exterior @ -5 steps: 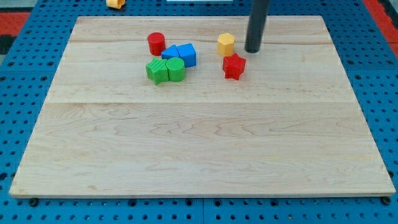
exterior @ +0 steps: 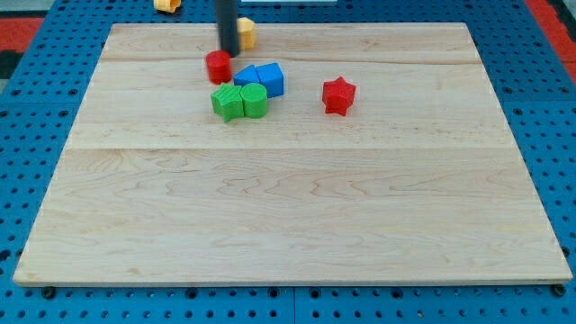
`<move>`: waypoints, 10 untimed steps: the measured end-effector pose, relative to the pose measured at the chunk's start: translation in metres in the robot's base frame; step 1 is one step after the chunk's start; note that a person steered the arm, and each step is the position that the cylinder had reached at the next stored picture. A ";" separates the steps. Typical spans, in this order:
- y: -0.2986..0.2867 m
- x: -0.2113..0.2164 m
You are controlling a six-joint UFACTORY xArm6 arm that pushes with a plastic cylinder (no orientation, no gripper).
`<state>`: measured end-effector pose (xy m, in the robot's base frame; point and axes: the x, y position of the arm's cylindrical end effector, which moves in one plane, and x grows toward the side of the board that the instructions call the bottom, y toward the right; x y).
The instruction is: Push the red circle towards down
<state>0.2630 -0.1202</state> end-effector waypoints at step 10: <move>-0.014 0.054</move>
